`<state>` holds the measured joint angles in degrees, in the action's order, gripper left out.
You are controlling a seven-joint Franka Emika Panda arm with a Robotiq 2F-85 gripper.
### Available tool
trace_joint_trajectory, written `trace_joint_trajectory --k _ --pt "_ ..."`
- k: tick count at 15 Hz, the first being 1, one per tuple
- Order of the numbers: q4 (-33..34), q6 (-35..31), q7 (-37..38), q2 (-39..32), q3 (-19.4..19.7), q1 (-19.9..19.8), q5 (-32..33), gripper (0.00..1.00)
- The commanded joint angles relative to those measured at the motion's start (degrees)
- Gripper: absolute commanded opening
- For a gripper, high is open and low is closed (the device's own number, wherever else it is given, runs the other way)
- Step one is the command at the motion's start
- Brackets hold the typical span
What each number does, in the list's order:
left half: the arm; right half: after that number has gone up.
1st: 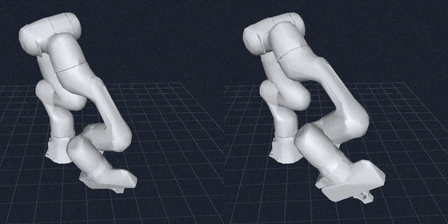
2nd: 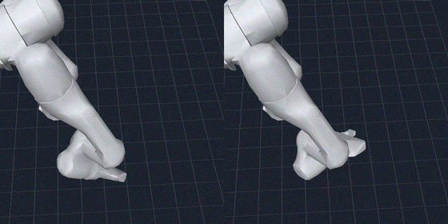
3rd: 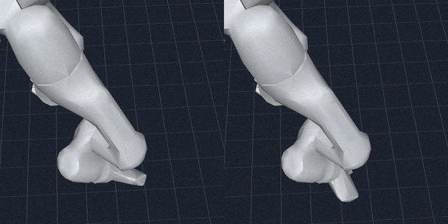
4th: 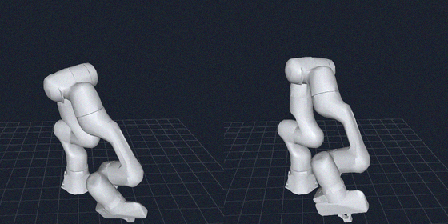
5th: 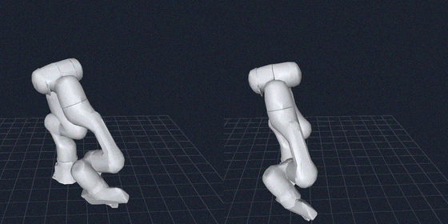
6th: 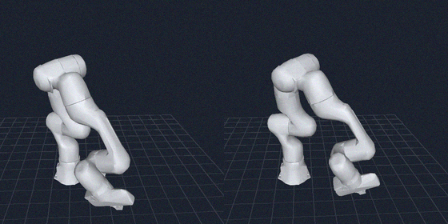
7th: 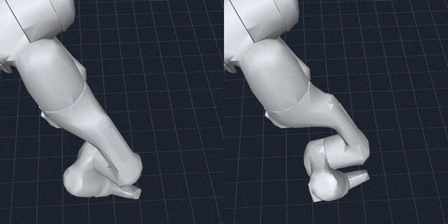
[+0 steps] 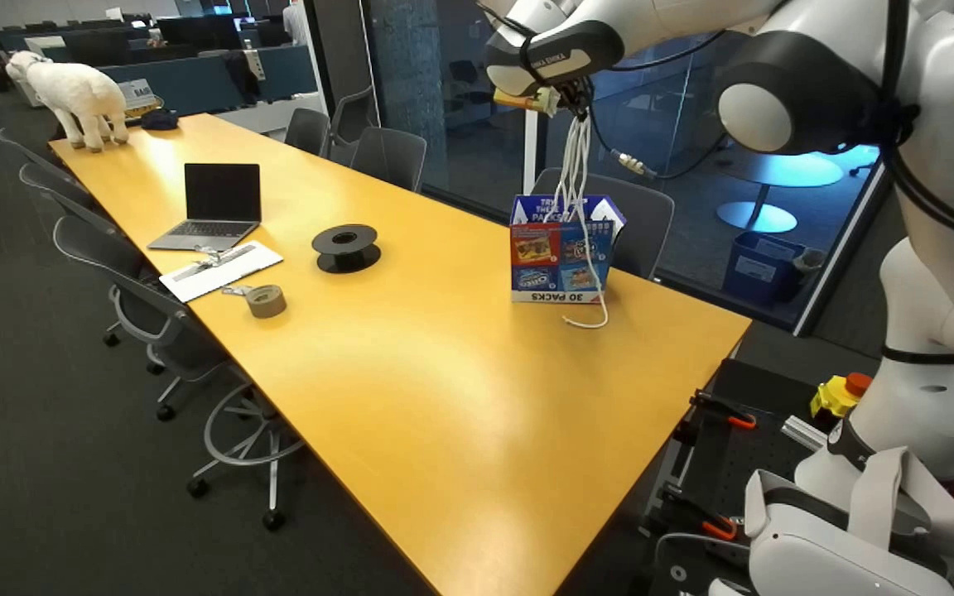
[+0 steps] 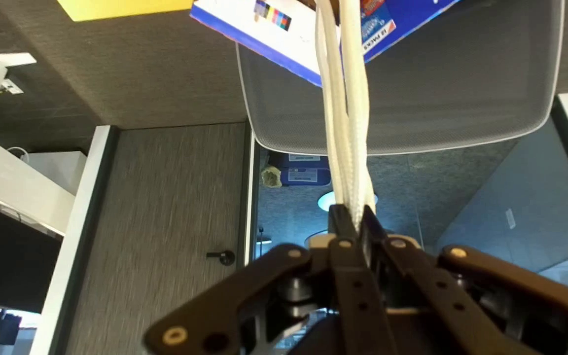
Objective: Put the ropes in the carton box
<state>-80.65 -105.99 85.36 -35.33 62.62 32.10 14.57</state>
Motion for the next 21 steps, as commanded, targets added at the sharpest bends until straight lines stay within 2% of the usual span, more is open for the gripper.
trace_joint_trajectory --k 1,7,10,14,17,21 --pt "-8.4 -3.5 4.0 9.7 -8.0 -3.0 5.5 0.04" --pt "-11.4 -4.5 9.6 15.2 -21.6 -15.4 8.9 0.04" --pt "-10.6 -5.1 6.9 15.8 -29.3 -23.6 6.1 0.03" --pt "-12.3 -9.3 5.1 16.7 -38.2 -33.2 2.9 0.03" --pt "-13.6 -13.2 3.2 16.2 -41.9 -37.8 -0.7 0.03" --pt "-15.9 -17.6 0.9 16.1 -44.3 -41.2 -5.1 0.03"
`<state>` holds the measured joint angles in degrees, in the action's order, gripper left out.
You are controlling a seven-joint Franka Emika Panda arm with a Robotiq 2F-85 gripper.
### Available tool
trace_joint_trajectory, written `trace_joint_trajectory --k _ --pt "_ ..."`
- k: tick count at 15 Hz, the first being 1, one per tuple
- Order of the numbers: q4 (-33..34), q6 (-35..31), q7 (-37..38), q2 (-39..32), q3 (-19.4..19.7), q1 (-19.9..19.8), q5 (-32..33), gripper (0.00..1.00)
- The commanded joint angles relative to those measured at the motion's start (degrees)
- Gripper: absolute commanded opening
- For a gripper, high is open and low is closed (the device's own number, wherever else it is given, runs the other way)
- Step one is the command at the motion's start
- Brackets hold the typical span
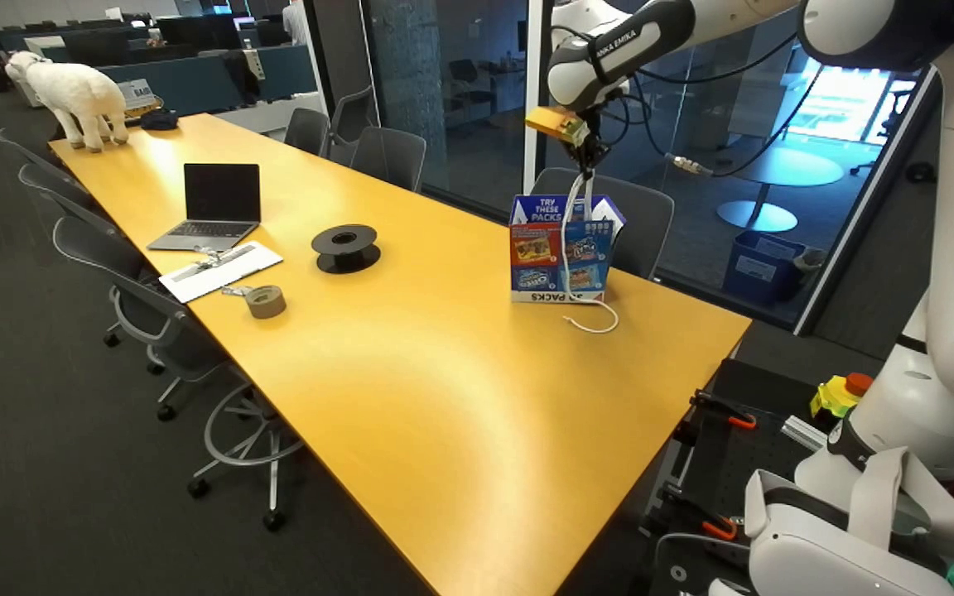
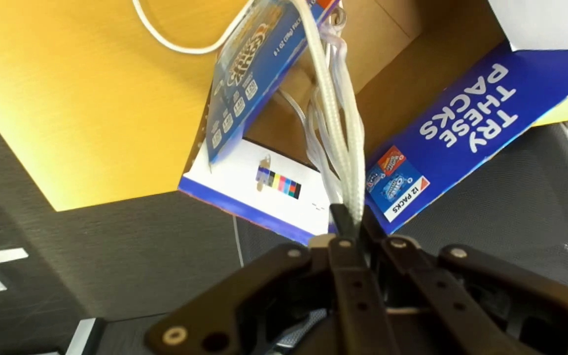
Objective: Put the ropes in the carton box
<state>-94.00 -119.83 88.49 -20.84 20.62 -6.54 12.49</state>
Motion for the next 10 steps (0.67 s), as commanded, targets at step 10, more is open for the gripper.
trace_joint_trajectory --k 10 --pt "-5.9 -4.0 -6.5 2.1 -3.3 -5.2 -11.7 0.03"
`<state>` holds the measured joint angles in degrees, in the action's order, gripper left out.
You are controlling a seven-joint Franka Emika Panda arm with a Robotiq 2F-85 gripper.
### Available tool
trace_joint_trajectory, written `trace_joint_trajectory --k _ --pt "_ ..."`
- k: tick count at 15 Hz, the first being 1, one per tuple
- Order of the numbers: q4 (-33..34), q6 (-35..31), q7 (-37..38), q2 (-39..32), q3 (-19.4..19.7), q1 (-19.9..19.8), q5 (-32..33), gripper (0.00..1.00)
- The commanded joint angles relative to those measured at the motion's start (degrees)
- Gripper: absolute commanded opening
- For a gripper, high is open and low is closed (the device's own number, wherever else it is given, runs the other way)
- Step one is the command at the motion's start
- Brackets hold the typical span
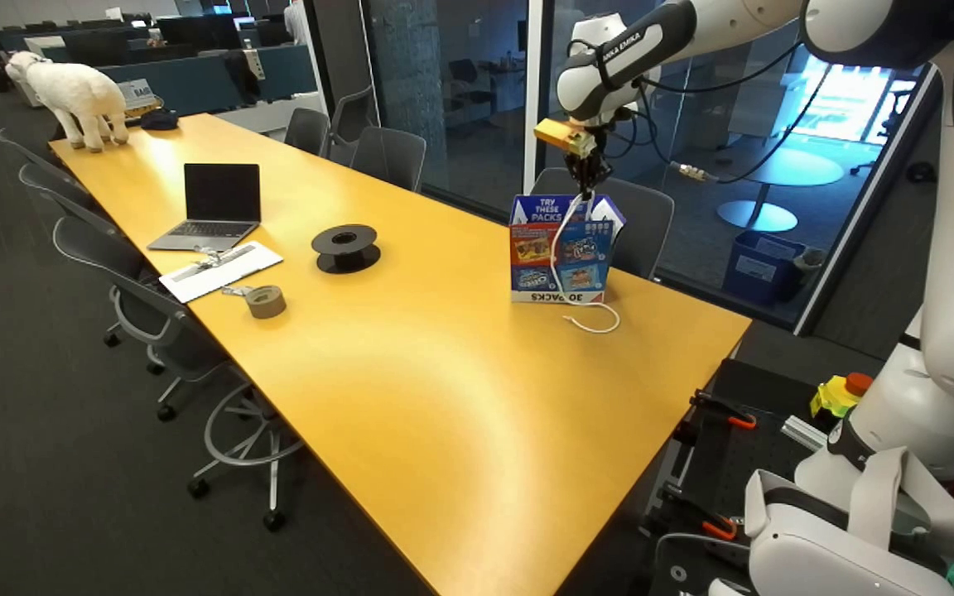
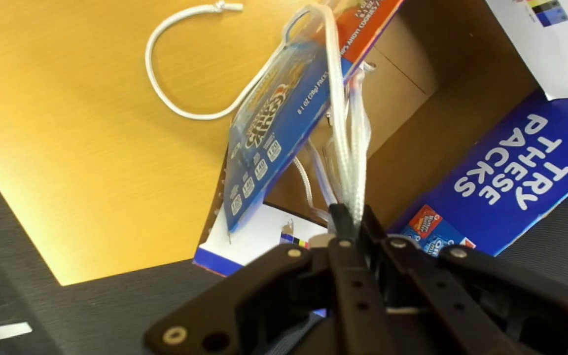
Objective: Put the ropes in the carton box
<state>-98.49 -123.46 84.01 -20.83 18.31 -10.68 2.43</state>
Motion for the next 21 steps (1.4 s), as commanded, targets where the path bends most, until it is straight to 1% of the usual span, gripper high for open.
trace_joint_trajectory --k 1,2,3,5,6,8,10,12,13,14,16,18,21 --pt "-1.7 -0.4 -2.4 2.3 -0.9 -1.0 -1.4 0.03" --pt "-1.6 -0.2 -2.9 2.4 -1.0 -1.1 -1.8 0.15" --pt "-1.4 0.0 -3.3 2.0 -1.1 -1.3 -2.4 0.33" --pt "-1.5 0.1 -4.3 2.0 -1.1 -1.1 -2.5 0.46" --pt "-1.8 0.0 -4.7 2.3 -1.2 -1.0 -2.5 0.55" --pt "-3.5 -0.1 -6.4 4.3 -1.6 0.2 -0.9 0.7" --pt "-5.4 1.2 -9.0 7.0 -2.4 1.2 -0.1 0.85" --pt "-6.0 4.3 -12.8 8.6 -3.8 0.9 -2.4 0.98" --pt "-11.3 3.2 -13.9 11.2 -5.0 1.9 -2.7 1.0" --pt "-12.9 5.0 -14.8 12.9 -5.4 2.5 -2.1 1.0" --pt "-18.7 5.6 -19.2 16.7 -6.8 3.0 -1.5 1.0" --pt "-23.3 6.1 -23.2 18.0 -7.7 3.4 -0.9 1.0" --pt "-29.0 3.7 -25.2 18.5 -7.9 3.1 0.5 1.0"
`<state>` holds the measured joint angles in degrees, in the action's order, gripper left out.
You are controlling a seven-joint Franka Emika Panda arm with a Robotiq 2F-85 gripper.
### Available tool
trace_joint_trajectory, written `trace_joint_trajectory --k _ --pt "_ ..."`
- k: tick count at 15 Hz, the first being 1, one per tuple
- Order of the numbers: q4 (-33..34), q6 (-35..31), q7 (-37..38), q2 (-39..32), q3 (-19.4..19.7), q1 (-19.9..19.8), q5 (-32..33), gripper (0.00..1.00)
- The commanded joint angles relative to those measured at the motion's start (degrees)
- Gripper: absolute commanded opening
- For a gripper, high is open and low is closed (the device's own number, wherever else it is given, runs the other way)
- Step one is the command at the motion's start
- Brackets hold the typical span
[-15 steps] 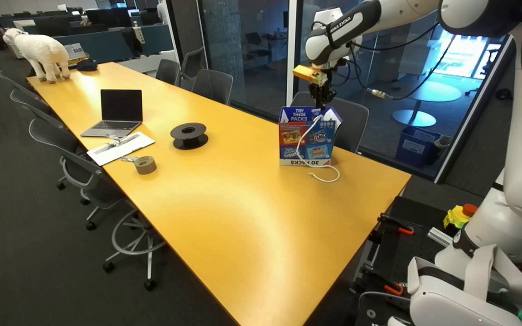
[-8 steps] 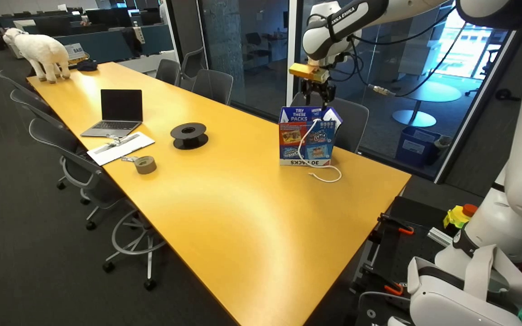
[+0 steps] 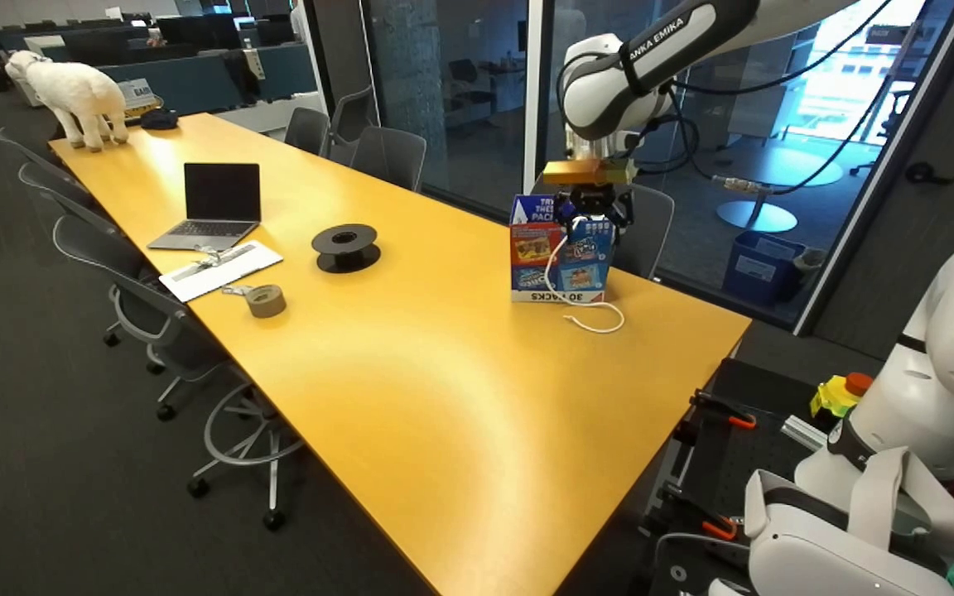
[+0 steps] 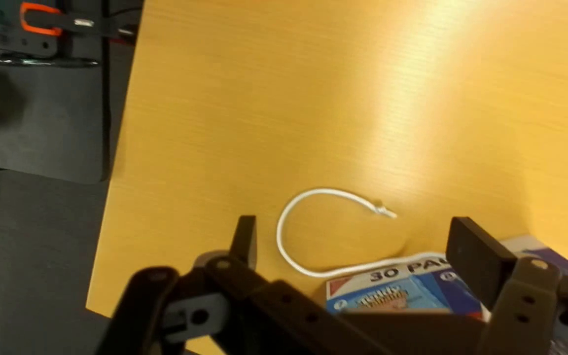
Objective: Put the ropes in the carton box
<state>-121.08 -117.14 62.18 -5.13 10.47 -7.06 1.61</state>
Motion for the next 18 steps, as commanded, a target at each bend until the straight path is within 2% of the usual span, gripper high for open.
trace_joint_trajectory --k 1,4,11,16,18 --pt "-7.9 -3.6 -3.8 2.7 0.1 -0.6 2.4 1.0" --pt "-11.8 -9.6 -6.3 1.2 0.7 -1.3 3.8 1.0" --pt "-19.2 -29.0 -5.4 -4.5 2.7 -2.8 0.4 1.0" --pt "-22.7 -42.2 -12.7 -10.4 1.9 -5.8 -14.7 1.0" --pt "-22.2 -45.7 -17.4 -13.0 0.0 -7.5 -21.7 1.0"
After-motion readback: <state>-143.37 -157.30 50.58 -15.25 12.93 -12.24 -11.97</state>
